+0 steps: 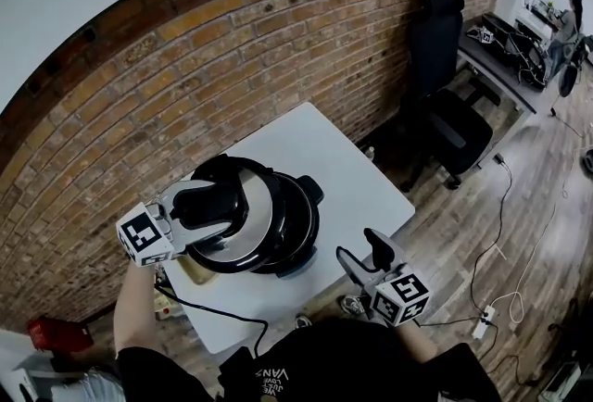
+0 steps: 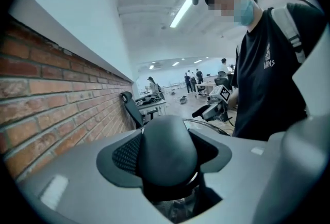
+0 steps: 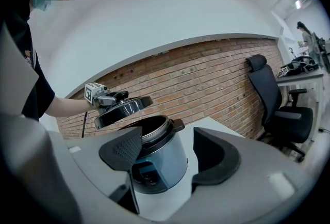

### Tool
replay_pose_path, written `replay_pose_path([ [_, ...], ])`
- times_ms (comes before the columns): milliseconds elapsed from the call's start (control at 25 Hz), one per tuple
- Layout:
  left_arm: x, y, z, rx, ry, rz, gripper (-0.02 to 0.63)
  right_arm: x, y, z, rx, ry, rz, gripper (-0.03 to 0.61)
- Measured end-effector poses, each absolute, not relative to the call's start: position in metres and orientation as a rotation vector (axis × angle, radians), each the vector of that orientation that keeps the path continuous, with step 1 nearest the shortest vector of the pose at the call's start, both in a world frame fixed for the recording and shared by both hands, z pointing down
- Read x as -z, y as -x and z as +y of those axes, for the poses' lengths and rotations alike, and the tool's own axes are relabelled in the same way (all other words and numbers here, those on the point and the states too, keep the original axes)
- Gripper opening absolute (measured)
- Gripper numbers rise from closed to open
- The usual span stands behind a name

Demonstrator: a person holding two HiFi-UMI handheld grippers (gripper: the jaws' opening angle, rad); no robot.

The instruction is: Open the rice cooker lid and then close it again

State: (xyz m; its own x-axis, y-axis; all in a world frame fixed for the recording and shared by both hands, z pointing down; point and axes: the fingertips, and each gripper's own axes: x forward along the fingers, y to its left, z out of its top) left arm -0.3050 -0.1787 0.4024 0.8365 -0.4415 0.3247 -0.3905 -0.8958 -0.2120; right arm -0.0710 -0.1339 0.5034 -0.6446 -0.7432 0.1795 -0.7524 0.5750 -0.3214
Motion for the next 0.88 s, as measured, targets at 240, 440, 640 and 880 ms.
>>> replay_pose_path([
  [240, -0.394, 0.352, -0.152, 0.388, 2.89, 1.003, 0.279, -0.501, 0.092, -0.139, -0.577, -1.166, -2.814, 0.302],
  [440, -0.402, 0.388, -0.118, 0.306, 2.856, 1.282, 0.278, -0.496, 0.112, -0.144, -0.565, -1.031, -2.856, 0.302],
  [640, -0.411, 0.419, -0.081, 0.205, 2.792, 1.56, 0.278, -0.495, 0.124, -0.146, -0.561, -0.928, -2.876, 0.302],
  [880, -0.42, 0.446, -0.036, 0.036, 2.672, 1.84, 0.278, -0.494, 0.141, -0.146, -0.552, -0.816, -2.898, 0.302],
])
